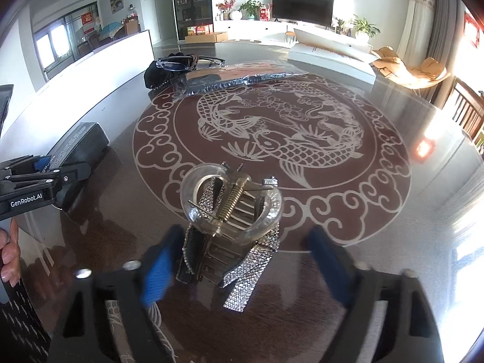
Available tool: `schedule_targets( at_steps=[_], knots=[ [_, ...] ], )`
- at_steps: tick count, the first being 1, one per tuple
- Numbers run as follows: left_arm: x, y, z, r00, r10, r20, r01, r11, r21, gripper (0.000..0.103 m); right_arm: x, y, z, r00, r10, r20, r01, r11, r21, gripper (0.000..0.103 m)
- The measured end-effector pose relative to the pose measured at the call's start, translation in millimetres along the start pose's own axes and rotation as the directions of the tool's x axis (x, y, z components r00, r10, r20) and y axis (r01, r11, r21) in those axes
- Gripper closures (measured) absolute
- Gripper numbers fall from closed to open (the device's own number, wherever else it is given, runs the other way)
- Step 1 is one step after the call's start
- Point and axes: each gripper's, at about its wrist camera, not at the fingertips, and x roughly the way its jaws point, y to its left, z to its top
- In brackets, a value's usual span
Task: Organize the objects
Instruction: 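Carry the box and hair clip into the cardboard bin and open both tools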
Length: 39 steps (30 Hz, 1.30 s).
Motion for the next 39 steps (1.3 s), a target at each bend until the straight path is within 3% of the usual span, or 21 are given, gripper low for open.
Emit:
schedule_targets(
  at_steps=[5, 9, 11, 14, 17, 19, 21, 25, 27, 30, 33, 35, 36, 39],
  knots=[
    [-17, 6, -1, 0.999, -0.037, 0.037, 0.038, 0.999, -0.039, 0.046, -7, -1, 2, 0.999, 0.045, -0.03, -0.044, 0.998, 0.036, 0.051],
    [-55, 27, -3, 0.987, -0.116, 0.109, 0.133, 0.979, -0.156, 0.046, -33, 14, 9, 0.996, 0.093, 0.013, -0.093, 0.996, -0.003, 0.051],
    [-80, 41, -3, 0.977, -0.141, 0.157, 0.172, 0.964, -0.202, 0.046, -44, 28, 22, 0.99, 0.131, 0.041, -0.13, 0.991, -0.03, 0.051],
    [-120, 74, 2, 0.965, -0.117, 0.235, 0.175, 0.954, -0.245, 0.045, -59, 65, 56, 0.973, 0.213, 0.094, -0.204, 0.974, -0.095, 0.051],
    [-147, 124, 11, 0.963, -0.036, 0.267, 0.118, 0.947, -0.298, 0.045, -70, 121, 95, 0.937, 0.322, 0.132, -0.296, 0.937, -0.185, 0.051],
    [-152, 161, 15, 0.967, 0.055, 0.248, 0.033, 0.941, -0.338, 0.045, -71, 164, 118, 0.906, 0.4, 0.139, -0.359, 0.9, -0.248, 0.051],
    [-149, 201, 15, 0.972, 0.129, 0.198, -0.043, 0.921, -0.387, 0.046, -67, 209, 139, 0.878, 0.462, 0.13, -0.407, 0.86, -0.306, 0.051],
    [-128, 262, 4, 0.977, 0.208, 0.046, -0.166, 0.878, -0.449, 0.045, -44, 294, 173, 0.849, 0.522, 0.076, -0.45, 0.793, -0.411, 0.051],
    [-114, 275, -1, 0.981, 0.194, -0.027, -0.184, 0.87, -0.457, 0.044, -25, 329, 184, 0.856, 0.514, 0.051, -0.441, 0.778, -0.447, 0.051],
    [-101, 276, -6, 0.976, 0.202, -0.082, -0.218, 0.872, -0.438, 0.041, 17, 372, 195, 0.893, 0.448, -0.042, -0.408, 0.766, -0.497, 0.047],
    [-99, 268, -6, 0.968, 0.235, -0.083, -0.249, 0.88, -0.404, 0.021, 51, 392, 194, 0.91, 0.388, -0.143, -0.404, 0.759, -0.511, 0.039],
    [-106, 266, -10, 0.969, 0.242, -0.057, -0.244, 0.877, -0.415, 0.021, 53, 388, 194, 0.91, 0.388, -0.146, -0.406, 0.764, -0.501, 0.039],
    [-108, 265, -12, 0.969, 0.244, -0.046, -0.24, 0.874, -0.422, 0.021, 48, 380, 194, 0.902, 0.411, -0.134, -0.421, 0.765, -0.487, 0.034],
    [-119, 257, -18, 0.966, 0.257, -0.003, -0.233, 0.868, -0.439, 0.021, 20, 347, 193, 0.888, 0.458, -0.037, -0.423, 0.783, -0.457, 0.008]
  ],
)
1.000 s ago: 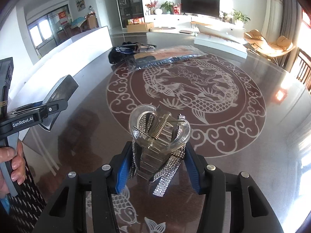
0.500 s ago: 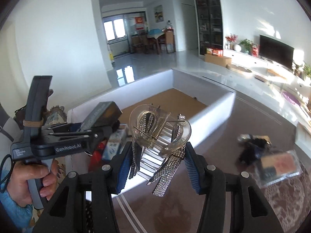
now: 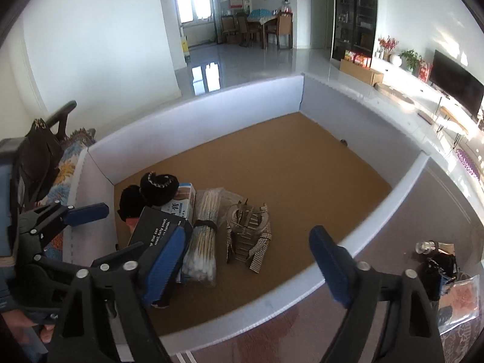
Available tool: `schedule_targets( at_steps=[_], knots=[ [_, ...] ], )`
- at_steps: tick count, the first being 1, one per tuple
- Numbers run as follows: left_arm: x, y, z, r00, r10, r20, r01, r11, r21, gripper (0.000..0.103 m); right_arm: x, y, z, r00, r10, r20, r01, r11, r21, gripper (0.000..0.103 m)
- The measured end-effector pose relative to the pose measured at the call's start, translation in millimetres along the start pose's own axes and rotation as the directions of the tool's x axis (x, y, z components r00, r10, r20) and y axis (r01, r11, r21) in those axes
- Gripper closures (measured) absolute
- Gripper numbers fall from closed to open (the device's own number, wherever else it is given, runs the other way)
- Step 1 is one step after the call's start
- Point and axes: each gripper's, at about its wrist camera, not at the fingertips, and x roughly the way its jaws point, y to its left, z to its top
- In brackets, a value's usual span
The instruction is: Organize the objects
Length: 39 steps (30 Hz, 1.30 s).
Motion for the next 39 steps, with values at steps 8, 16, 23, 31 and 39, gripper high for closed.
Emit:
schedule_targets(
  at_steps=[8, 16, 23, 31, 39],
  knots=[
    [-63, -93, -36, 0.97, -0.228, 0.082, 0.216, 0.967, 0.134, 0.016, -99, -60, -122, 0.976, -0.196, 0.094, 0.194, 0.98, 0.039, 0.0],
    [-32, -247, -118, 0.911, -0.385, -0.15, 0.413, 0.859, 0.302, 0.001, -153, -166, -291, 0.895, -0.405, -0.184, 0.443, 0.855, 0.271, 0.0],
    [18, -281, -143, 0.961, -0.223, -0.167, 0.27, 0.889, 0.369, 0.002, -193, -206, -342, 0.876, -0.434, -0.212, 0.481, 0.746, 0.461, 0.0],
    [28, -261, -138, 0.985, -0.139, -0.101, 0.166, 0.92, 0.355, 0.0, -186, -205, -339, 0.863, -0.448, -0.234, 0.504, 0.73, 0.462, 0.0],
    [29, -261, -138, 0.985, -0.147, -0.091, 0.17, 0.923, 0.345, 0.0, -186, -204, -339, 0.863, -0.448, -0.234, 0.504, 0.729, 0.463, 0.0]
  ],
)
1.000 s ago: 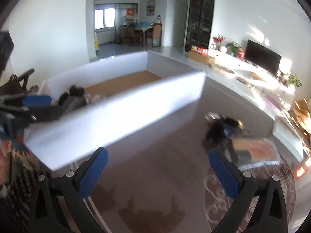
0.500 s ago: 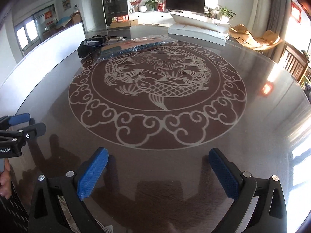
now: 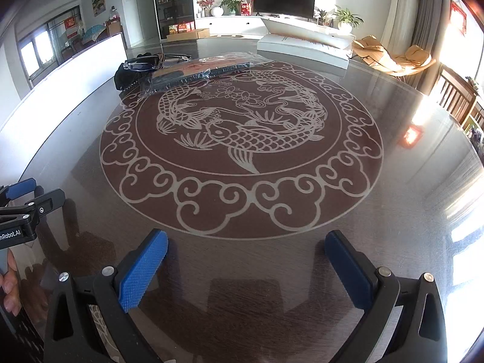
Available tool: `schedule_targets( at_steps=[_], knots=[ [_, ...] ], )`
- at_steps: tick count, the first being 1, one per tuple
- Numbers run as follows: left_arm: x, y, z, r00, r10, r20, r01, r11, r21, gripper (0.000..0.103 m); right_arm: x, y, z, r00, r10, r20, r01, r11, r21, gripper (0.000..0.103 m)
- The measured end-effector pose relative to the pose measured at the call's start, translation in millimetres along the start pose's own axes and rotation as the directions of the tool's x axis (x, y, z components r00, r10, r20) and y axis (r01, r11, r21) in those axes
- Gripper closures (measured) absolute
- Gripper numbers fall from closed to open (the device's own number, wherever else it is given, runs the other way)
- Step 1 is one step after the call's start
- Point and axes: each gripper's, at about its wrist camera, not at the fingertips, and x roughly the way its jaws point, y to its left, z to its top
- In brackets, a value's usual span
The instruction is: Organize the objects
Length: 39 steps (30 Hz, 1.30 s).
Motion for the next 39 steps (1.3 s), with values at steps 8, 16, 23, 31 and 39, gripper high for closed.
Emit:
schedule_targets(
  at_steps=[8, 16, 23, 31, 39],
  knots=[
    [0.9, 0.1, 1.0, 1.0, 0.0, 0.008, 0.0, 1.0, -0.003, 0.0, 0.0, 0.1, -0.1, 1.0, 0.0, 0.0, 0.0, 1.0, 0.0, 0.0],
    [1.0, -0.2, 0.9, 1.0, 0.0, 0.009, 0.0, 1.0, -0.002, 0.0, -0.2, 0.1, -0.1, 1.0, 0.0, 0.0, 0.0, 1.0, 0.001, 0.0],
    [0.4, -0.2, 1.3, 1.0, 0.0, 0.011, 0.0, 1.0, -0.004, 0.0, -0.1, 0.2, -0.2, 1.0, 0.0, 0.0, 0.0, 1.0, 0.001, 0.0],
    [0.7, -0.4, 1.3, 1.0, 0.0, 0.011, 0.0, 1.0, -0.004, 0.0, -0.2, 0.1, -0.2, 1.0, -0.001, 0.0, 0.001, 1.0, 0.001, 0.0],
    [1.0, -0.6, 1.1, 1.0, -0.001, 0.011, 0.001, 1.0, -0.004, 0.0, -0.5, -0.1, -0.1, 1.0, -0.001, 0.0, 0.001, 1.0, 0.001, 0.0]
  ],
)
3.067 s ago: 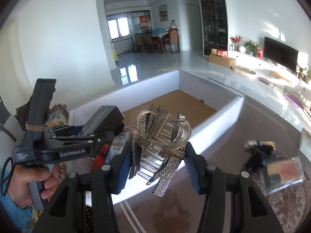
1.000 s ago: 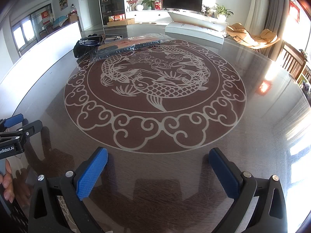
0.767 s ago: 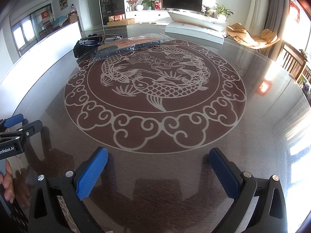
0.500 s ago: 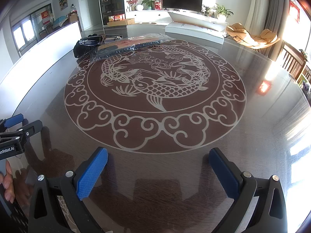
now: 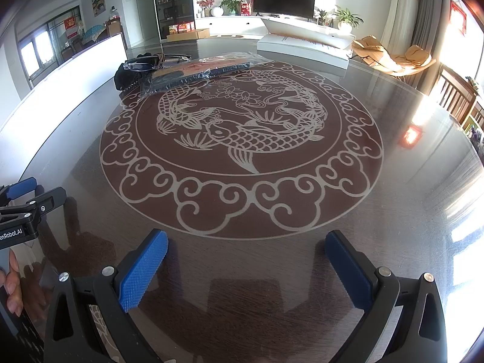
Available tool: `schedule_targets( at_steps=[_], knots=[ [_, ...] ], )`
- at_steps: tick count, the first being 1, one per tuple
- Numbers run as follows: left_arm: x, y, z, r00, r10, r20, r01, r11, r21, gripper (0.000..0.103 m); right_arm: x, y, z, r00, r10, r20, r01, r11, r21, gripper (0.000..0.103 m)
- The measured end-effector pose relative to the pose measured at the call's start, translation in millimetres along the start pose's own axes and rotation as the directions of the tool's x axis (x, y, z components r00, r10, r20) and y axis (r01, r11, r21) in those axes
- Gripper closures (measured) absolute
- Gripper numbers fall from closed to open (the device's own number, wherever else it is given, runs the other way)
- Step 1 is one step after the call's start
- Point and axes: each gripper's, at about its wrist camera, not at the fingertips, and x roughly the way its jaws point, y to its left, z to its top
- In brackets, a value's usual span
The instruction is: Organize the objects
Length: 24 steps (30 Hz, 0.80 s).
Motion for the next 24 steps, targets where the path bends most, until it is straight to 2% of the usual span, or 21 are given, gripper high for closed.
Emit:
schedule_targets(
  at_steps=[3, 7, 10, 12, 16, 20, 22, 24],
  knots=[
    [0, 1, 0, 1.0, -0.001, -0.005, 0.001, 1.0, 0.001, 0.0, 0, 0, 0, 1.0, 0.0, 0.0, 0.0, 1.0, 0.0, 0.0],
    [2, 22, 3, 0.998, 0.063, -0.012, -0.064, 0.993, -0.094, 0.0, 0, 0, 0, 1.0, 0.0, 0.0, 0.0, 1.0, 0.001, 0.0],
    [3, 25, 3, 0.997, 0.077, -0.01, -0.077, 0.991, -0.107, 0.0, 9, -1, 14, 0.999, 0.007, -0.047, -0.007, 1.0, 0.0, 0.0],
    [3, 26, 3, 0.997, 0.077, -0.008, -0.077, 0.991, -0.109, 0.0, 23, -1, 41, 0.996, 0.033, -0.08, -0.031, 0.999, 0.031, 0.0],
    [3, 25, 3, 0.997, 0.076, -0.007, -0.077, 0.991, -0.108, 0.0, 52, -5, 121, 0.995, 0.094, -0.042, -0.084, 0.977, 0.195, 0.0],
    [3, 25, 3, 0.997, 0.076, -0.006, -0.077, 0.991, -0.108, 0.0, 112, 2, 191, 0.992, 0.08, -0.099, -0.038, 0.926, 0.376, 0.0],
    [4, 25, 4, 0.997, 0.076, -0.006, -0.077, 0.991, -0.108, 0.0, 132, 8, 208, 0.993, 0.064, -0.103, -0.008, 0.881, 0.472, 0.0],
    [4, 25, 4, 0.997, 0.075, -0.006, -0.076, 0.991, -0.108, 0.0, 144, 22, 223, 0.994, 0.005, -0.107, 0.049, 0.867, 0.496, 0.0]
  ],
)
